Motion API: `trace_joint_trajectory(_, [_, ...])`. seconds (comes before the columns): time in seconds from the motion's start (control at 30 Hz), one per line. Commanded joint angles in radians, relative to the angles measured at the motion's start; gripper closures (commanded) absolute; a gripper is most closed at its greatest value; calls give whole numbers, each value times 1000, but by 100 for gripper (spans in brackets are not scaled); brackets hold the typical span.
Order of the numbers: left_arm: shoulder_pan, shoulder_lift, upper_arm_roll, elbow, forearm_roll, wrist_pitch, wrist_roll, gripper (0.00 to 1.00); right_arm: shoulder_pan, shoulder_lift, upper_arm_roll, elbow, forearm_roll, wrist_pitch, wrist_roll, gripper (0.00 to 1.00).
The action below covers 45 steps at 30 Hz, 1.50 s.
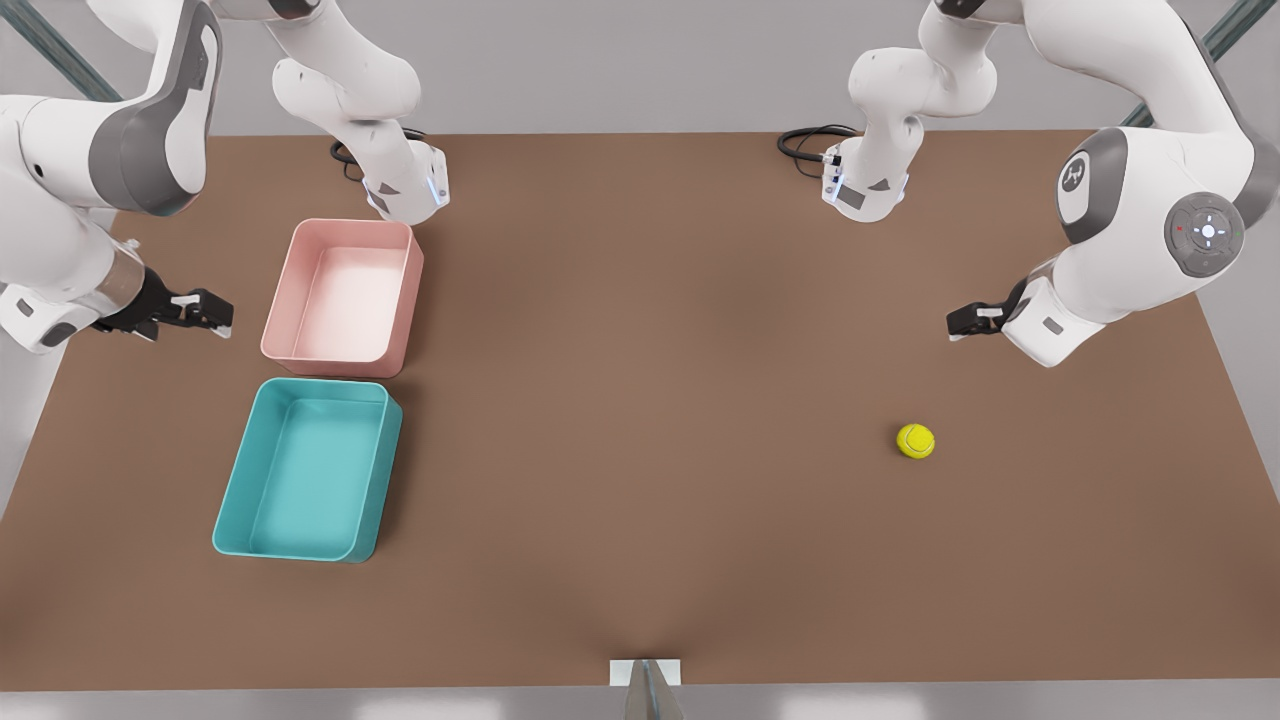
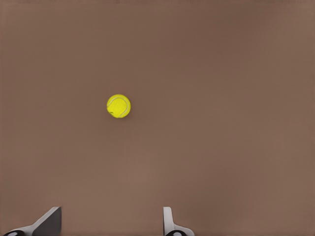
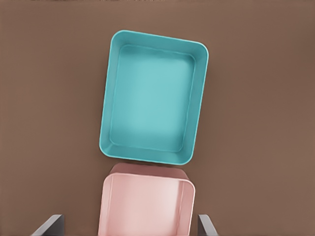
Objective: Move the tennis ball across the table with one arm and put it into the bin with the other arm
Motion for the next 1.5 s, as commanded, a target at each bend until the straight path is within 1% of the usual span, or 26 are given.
trace_joint_trajectory(0.0, [0, -1, 0, 0, 1, 3, -9, 0, -2, 0, -2, 1, 5, 13, 3, 0])
trace_joint_trajectory(0.07, [3, 0, 3, 0, -1, 2, -7, 0, 1, 4, -8, 2, 0, 11, 7, 0])
trace_joint_trajectory(0.1, [3, 14, 3, 1, 7, 3, -3, 53, 4, 24, -15, 5, -6, 4, 0, 0])
trace_joint_trajectory(0.13, [11, 57, 3, 5, 2, 8, 64, 79, 0, 34, -14, 6, 2, 10, 0, 0])
trace_joint_trajectory(0.17, [15, 138, 2, 52, 4, 17, 204, 79, 4, 35, -14, 5, 2, 10, 3, 0])
trace_joint_trajectory(0.2, [29, 264, 6, 147, 16, 70, 479, 79, 7, 37, -12, 5, 4, 13, 3, 0])
trace_joint_trajectory(0.27, [65, 373, 6, 133, 21, 348, 961, 79, 7, 38, -11, -1, 22, 14, 4, 0])
trace_joint_trajectory(0.3, [68, 396, 3, 118, 19, 478, 1300, 79, 3, 31, -11, -2, 22, 13, 4, 0])
trace_joint_trajectory(0.37, [81, 455, 2, 97, 16, 557, 1789, 79, 1, 26, -9, -4, 22, 13, 4, 0])
trace_joint_trajectory(0.4, [84, 456, 3, 49, 16, 552, 1885, 79, 3, 27, -11, -4, 20, 13, 4, 0])
trace_joint_trajectory(0.47, [97, 456, 3, 6, 19, 558, 2119, 79, 3, 26, -11, -7, 22, 13, 4, 0])
trace_joint_trajectory(0.53, [144, 455, 3, -63, 16, 640, 2303, 79, 3, 26, -9, -11, 23, 11, 4, 0])
trace_joint_trajectory(0.63, [161, 455, 6, -140, 31, 678, 2389, 79, 4, 27, -9, -13, 25, 11, 4, 0])
trace_joint_trajectory(0.67, [170, 453, 6, -161, 91, 687, 2389, 79, 4, 27, -9, -13, 30, 11, 4, 0])
trace_joint_trajectory(0.7, [181, 445, 5, -225, 137, 787, 2387, 79, 4, 27, -9, -13, 30, 11, 4, 0])
trace_joint_trajectory(0.73, [193, 444, 5, -288, 133, 867, 2383, 79, 4, 27, -9, -13, 30, 11, 4, 0])
trace_joint_trajectory(0.83, [207, 419, 5, -344, 108, 842, 2384, 79, 4, 27, -9, -13, 31, 11, 4, 0])
trace_joint_trajectory(1.03, [200, 424, -1, -367, 94, 819, 2360, 79, 3, 29, -9, -16, 33, 8, 3, 0])
trace_joint_trajectory(1.07, [203, 424, -1, -399, 94, 819, 2304, 79, 3, 29, -9, -16, 33, 8, 3, 0])
trace_joint_trajectory(1.2, [201, 439, -1, -399, 96, 808, 2143, 79, 4, 30, -9, -16, 33, 8, 3, 0])
trace_joint_trajectory(1.33, [189, 459, -1, -397, 96, 871, 2036, 79, 4, 30, -9, -16, 37, 8, 3, 0])
trace_joint_trajectory(1.37, [184, 458, -3, -399, 96, 873, 1947, 79, 4, 30, -9, -16, 39, 8, 1, 0])
trace_joint_trajectory(1.47, [183, 461, -9, -397, 96, 908, 1929, 79, 1, 32, -9, -16, 48, 7, -2, 0])
